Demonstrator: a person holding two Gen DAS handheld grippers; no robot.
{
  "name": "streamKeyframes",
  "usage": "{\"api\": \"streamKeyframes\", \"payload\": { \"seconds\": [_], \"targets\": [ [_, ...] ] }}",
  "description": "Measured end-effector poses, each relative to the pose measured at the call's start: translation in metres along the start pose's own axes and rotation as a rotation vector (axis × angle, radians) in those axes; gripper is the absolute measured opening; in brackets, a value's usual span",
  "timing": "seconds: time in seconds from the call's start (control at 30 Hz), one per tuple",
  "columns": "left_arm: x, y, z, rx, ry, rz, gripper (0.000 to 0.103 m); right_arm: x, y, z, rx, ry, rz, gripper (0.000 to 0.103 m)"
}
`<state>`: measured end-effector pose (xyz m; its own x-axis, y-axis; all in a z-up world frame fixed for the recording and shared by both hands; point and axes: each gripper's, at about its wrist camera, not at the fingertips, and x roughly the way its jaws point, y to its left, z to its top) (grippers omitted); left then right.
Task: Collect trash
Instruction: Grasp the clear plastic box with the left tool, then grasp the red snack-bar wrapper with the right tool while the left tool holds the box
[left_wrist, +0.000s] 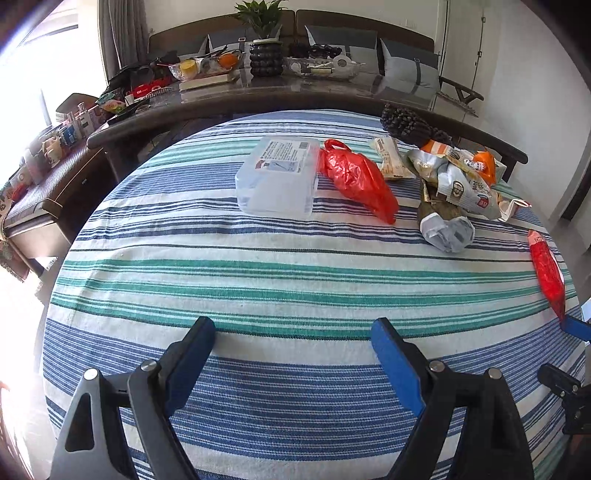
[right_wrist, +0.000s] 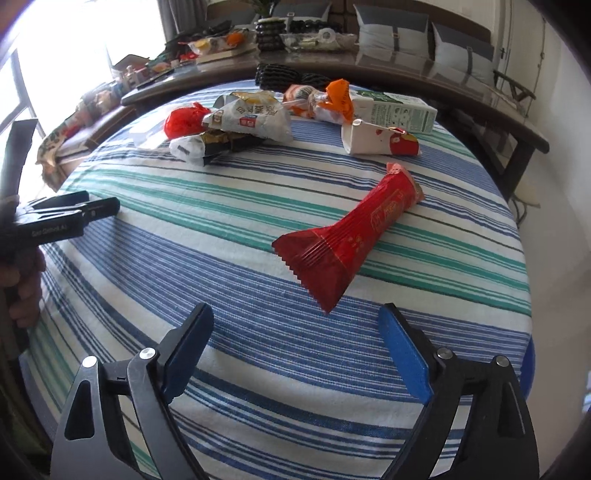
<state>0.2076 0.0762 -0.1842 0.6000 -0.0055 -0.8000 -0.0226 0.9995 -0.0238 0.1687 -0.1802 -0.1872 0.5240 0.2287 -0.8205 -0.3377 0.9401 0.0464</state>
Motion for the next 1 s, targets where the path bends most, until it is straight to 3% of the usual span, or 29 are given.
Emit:
{"api": "streamKeyframes", "payload": {
  "seconds": [0.23, 0.5, 0.57, 0.6, 0.73, 0.87, 1.0],
  "targets": [
    [0.040, 0.016, 0.052, 0.028, -0.012, 0.014, 0.089, 0.005, 0.005, -0.001, -0.013, -0.019, -0.021, 0.101],
    [0.053, 0.013, 0.083, 0.121, -0.059, -0.014, 0.088, 0.009, 0.004, -0.001, -0.007, -0.021, -0.027, 0.103],
    [0.053, 0.009, 0.085, 0.149, -0.065, -0.049, 0.073, 0.009, 0.004, -0.001, -0.008, -0.020, -0.025, 0.103],
    [0.053, 0.009, 0.083, 0.159, -0.060, -0.050, 0.061, 0.009, 0.003, 0.000, -0.011, -0.019, -0.021, 0.103],
    [0.037, 0.017, 0.065, 0.098, -0.054, -0.024, 0.061, 0.003, -0.012, 0.002, 0.008, -0.019, 0.067, 0.102],
    [0.003, 0.029, 0.032, -0.013, -0.043, 0.005, 0.061, -0.014, -0.054, 0.013, 0.231, -0.087, 0.163, 0.102],
    [-0.024, 0.018, -0.001, -0.012, -0.062, 0.018, 0.061, -0.004, -0.060, 0.035, 0.322, -0.082, 0.124, 0.102]
  ]
}}
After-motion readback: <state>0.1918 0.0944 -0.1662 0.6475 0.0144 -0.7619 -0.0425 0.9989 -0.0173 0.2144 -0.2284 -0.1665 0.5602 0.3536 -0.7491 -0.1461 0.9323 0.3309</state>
